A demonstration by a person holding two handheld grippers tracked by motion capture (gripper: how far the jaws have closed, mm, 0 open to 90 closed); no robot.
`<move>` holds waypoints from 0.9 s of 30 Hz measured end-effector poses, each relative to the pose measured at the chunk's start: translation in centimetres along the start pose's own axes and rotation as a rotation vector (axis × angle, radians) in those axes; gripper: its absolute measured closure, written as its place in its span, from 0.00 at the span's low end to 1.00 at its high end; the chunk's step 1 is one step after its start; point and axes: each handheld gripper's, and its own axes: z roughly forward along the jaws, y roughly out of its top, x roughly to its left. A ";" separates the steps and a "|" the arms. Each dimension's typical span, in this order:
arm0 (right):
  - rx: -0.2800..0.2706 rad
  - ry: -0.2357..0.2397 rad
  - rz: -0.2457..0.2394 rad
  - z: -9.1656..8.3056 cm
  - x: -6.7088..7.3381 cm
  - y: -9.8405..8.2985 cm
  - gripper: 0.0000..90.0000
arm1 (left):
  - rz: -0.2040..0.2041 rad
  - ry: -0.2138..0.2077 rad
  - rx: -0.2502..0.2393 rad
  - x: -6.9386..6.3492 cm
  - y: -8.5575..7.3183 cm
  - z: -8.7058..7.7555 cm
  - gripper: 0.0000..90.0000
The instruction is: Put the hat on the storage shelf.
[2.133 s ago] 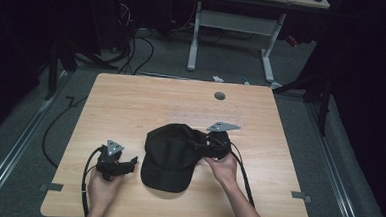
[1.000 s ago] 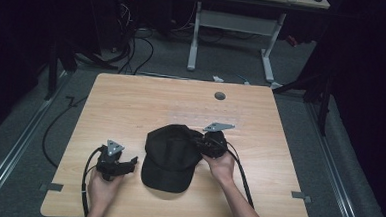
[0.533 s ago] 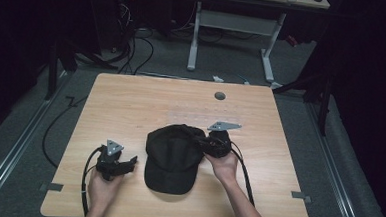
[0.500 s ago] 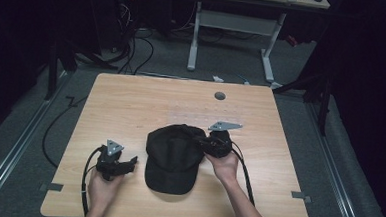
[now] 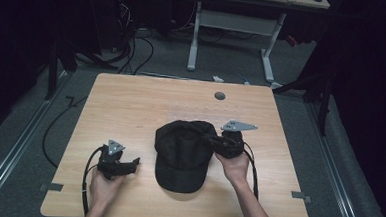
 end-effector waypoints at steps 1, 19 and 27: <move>-0.007 -0.001 -0.001 -0.3 0.0 0.0 0.95 | -0.019 -0.023 -0.004 0.1 0.0 -0.1 0.23; -0.076 -0.019 -0.035 -3.6 0.0 -0.1 0.95 | 0.064 -0.365 -0.027 -3.8 2.3 -1.0 0.22; -0.099 0.000 -0.056 -3.9 0.2 0.1 0.95 | 0.111 -0.456 -0.020 -5.2 3.9 -0.8 0.20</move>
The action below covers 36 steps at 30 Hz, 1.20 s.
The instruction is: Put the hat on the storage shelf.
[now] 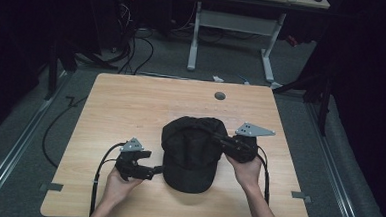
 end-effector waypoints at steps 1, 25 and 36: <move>-0.004 0.004 -0.005 -0.1 0.0 0.1 0.95 | 0.003 -0.012 0.004 -0.1 0.2 0.1 0.20; -0.084 0.099 -0.055 -1.1 0.3 0.7 0.95 | 0.042 -0.194 0.035 -0.7 2.4 1.4 0.27; -0.077 0.067 -0.094 -1.0 -0.3 0.5 0.95 | 0.051 -0.240 -0.024 -0.7 2.5 0.3 0.47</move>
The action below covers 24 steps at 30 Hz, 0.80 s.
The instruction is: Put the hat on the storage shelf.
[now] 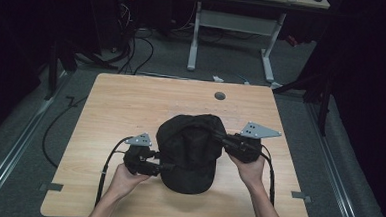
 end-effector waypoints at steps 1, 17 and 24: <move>0.000 0.000 -0.005 0.0 -0.1 -0.1 0.95 | -0.001 -0.005 -0.001 0.0 0.0 -0.1 0.48; -0.021 -0.007 -0.047 -0.5 -0.3 0.4 0.94 | 0.021 -0.092 0.020 -0.3 0.9 -1.1 0.77; -0.031 -0.005 -0.067 -0.7 0.0 1.4 0.93 | 0.025 -0.149 0.014 -0.6 1.4 -1.8 0.89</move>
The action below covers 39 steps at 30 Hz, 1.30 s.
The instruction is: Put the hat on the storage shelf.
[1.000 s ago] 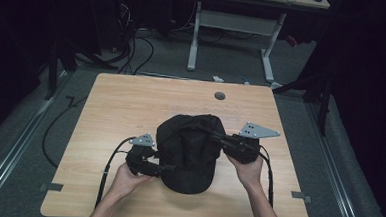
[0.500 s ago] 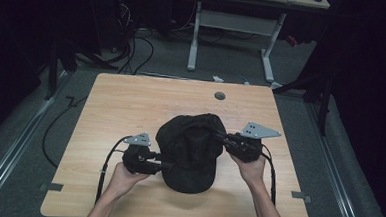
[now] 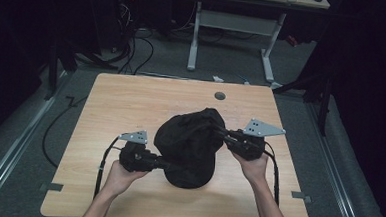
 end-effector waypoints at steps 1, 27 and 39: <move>0.000 -0.001 0.000 0.0 0.0 0.0 0.93 | 0.000 -0.008 -0.004 -0.1 0.0 -0.1 0.91; 0.042 -0.151 0.182 -2.8 -1.5 -4.7 0.43 | 0.034 0.062 -0.108 -1.2 0.5 -1.7 0.96; 0.294 -0.379 0.310 -1.6 -2.7 -11.8 0.41 | 0.035 0.195 -0.144 -1.2 1.5 -2.7 0.96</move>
